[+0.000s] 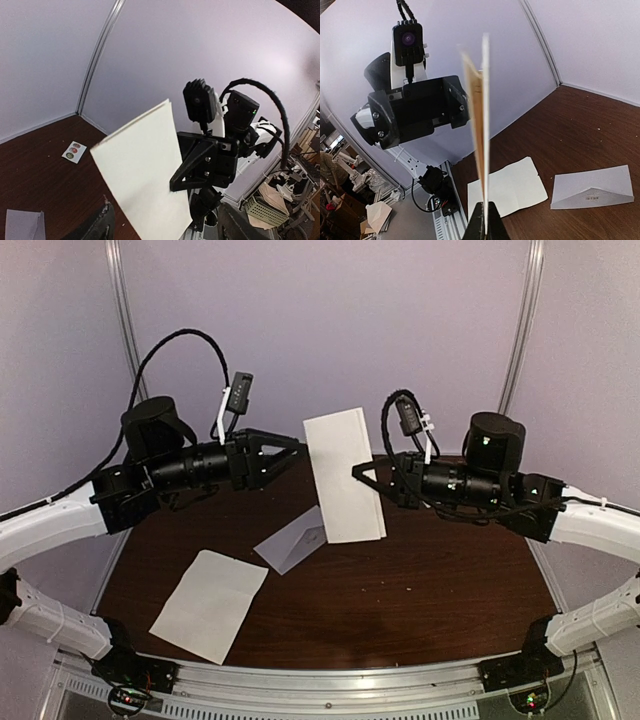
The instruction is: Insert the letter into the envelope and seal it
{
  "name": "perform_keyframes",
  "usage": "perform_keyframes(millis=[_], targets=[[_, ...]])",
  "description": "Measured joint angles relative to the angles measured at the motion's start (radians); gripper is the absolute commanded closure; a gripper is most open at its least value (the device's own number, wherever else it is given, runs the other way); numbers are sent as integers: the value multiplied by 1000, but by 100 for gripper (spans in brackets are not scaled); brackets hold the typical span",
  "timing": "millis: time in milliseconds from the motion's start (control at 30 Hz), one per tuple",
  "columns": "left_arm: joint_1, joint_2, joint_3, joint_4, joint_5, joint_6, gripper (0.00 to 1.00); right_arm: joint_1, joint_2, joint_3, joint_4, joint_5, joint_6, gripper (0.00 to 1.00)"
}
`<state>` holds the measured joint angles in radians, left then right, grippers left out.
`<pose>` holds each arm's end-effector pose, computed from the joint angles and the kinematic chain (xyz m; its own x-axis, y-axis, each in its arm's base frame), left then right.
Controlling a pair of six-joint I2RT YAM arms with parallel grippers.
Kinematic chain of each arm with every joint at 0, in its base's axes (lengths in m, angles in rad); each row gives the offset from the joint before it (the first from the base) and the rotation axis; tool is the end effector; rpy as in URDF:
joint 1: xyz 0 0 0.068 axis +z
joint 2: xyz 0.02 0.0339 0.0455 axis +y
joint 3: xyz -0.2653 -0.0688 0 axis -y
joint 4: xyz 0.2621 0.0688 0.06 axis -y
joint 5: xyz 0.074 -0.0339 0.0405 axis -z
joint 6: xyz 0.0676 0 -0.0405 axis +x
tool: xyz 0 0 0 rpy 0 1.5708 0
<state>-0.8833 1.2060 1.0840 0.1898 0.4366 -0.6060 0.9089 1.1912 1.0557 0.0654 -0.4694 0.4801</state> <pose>0.1859 -0.2714 0.3982 -0.5161 -0.1849 -0.8364 0.8202 0.1749 -0.5447 0.1747 0.2739 0.3746 -0.4912 0.0398 -0.8701 -0.8501 0.1960 0.4888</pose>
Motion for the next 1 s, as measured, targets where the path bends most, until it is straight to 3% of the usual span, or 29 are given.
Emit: perform_keyframes(millis=[467,1000], targets=[[1,225,-82,-165,-295,8,23,-165,-53,-79,-58,209,44,100],[162,520,-25,-274,-332,32,26,-231,-56,-107,-94,227,46,100]])
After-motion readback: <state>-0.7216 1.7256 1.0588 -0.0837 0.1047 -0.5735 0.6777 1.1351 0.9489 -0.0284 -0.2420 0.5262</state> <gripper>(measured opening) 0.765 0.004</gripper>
